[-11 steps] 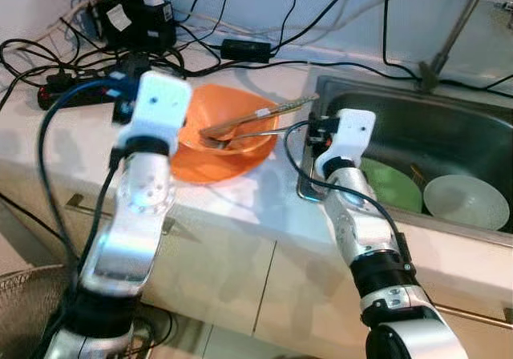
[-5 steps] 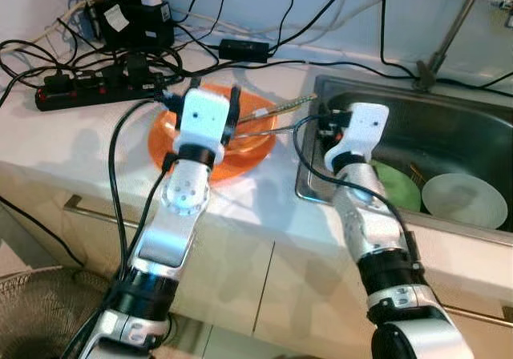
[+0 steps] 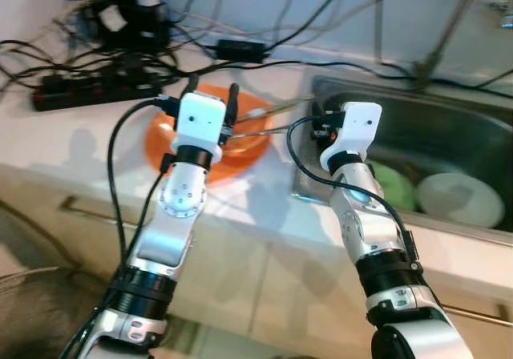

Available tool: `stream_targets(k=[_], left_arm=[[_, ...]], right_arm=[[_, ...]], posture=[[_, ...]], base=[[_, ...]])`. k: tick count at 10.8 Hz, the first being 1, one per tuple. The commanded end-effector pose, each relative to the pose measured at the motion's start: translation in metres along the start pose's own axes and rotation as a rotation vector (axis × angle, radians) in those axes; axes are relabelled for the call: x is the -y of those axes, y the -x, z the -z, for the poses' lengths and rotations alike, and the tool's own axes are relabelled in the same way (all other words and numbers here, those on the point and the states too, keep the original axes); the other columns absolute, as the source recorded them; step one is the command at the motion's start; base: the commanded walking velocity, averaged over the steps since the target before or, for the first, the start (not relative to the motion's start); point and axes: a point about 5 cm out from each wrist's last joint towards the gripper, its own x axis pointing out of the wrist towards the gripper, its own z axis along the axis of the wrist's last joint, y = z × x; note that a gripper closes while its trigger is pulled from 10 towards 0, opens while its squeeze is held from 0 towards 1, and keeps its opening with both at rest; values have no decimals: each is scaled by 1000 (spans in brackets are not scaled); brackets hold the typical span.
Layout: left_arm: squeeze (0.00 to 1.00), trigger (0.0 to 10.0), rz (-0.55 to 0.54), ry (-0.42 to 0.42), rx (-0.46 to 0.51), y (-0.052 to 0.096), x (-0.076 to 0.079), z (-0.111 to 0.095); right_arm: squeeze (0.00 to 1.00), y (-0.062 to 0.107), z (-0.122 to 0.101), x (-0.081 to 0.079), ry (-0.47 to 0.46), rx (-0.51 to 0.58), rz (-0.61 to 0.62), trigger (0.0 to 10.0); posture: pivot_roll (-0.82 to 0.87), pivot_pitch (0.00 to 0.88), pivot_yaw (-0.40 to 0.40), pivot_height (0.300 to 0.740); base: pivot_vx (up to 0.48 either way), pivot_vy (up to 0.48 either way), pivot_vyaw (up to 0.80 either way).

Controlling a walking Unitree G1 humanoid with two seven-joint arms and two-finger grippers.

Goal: Kitchen organization

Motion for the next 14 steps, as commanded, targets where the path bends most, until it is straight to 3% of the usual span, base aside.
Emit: stream_targets(k=[1, 6, 14], left_arm=[[0, 10000, 14, 4, -11, 3, 5, 4], [0, 10000, 5, 3, -8, 3, 5, 3], [0, 10000, -14, -37, -39, 4, -6, 8]], right_arm=[[0, 1, -2, 8, 0, 10, 11, 10000], [0, 3, 1, 5, 23, -9, -5, 10000], [0, 2, 4, 3, 24, -33, -8, 10000]], posture=[[113, 21, -49, 740], [117, 12, -51, 740], [134, 29, -68, 740]], base=[[0, -326, 0], [0, -315, 0], [0, 0, 0]])
